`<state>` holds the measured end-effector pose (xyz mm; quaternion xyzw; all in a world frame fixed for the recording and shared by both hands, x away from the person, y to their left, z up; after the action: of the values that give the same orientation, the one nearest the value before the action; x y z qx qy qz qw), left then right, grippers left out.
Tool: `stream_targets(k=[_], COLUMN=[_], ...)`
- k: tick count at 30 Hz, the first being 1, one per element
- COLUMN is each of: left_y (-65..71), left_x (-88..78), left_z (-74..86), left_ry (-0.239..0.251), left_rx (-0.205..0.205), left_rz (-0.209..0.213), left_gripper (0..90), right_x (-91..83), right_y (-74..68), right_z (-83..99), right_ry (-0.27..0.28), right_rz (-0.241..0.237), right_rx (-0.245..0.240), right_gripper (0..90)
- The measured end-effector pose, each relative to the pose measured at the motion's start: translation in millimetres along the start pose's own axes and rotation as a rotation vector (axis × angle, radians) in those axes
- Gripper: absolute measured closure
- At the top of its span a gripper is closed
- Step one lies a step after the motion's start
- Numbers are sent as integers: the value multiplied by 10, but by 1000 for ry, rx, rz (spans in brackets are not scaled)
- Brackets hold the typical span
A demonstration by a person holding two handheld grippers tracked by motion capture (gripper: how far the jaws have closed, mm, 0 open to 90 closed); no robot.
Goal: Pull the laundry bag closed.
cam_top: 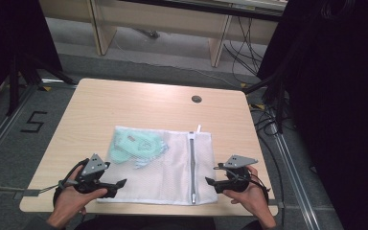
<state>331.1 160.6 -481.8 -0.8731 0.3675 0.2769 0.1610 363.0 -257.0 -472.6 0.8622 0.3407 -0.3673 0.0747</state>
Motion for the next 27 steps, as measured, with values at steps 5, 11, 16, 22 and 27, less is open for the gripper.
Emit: stream_targets(k=[5, 11, 16, 22, 27], left_y=[97, 216, 280, 372, 469], left_x=[66, 181, 224, 291, 373], left_z=[-56, -102, -150, -187, -214], left_ry=[1, 0, -8, 11, -9], left_rx=[24, 55, 90, 89, 139], left_rz=[16, 55, 45, 91, 122], left_gripper=[164, 172, 175, 176, 174], right_x=[18, 99, 138, 167, 191], right_y=[-108, -216, -254, -294, -340], right_z=[4, 38, 54, 63, 75], right_ry=[-34, -77, -102, -127, -155], right_rz=[-40, -94, -111, -133, -161], right_rx=[-30, -100, -121, -137, -144], right_gripper=[289, 329, 347, 358, 380])
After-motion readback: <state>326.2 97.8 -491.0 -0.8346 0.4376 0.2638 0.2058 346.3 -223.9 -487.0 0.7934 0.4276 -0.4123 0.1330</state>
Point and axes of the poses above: each handheld gripper's, and its own axes: x roughly forward along the jaws, z roughly out of its underside, y roughly to its right, the point moved 2 cm from there along x, roughly forward along the jaws, and after that the axes turned 10 degrees about x, right-handed, at the moved point
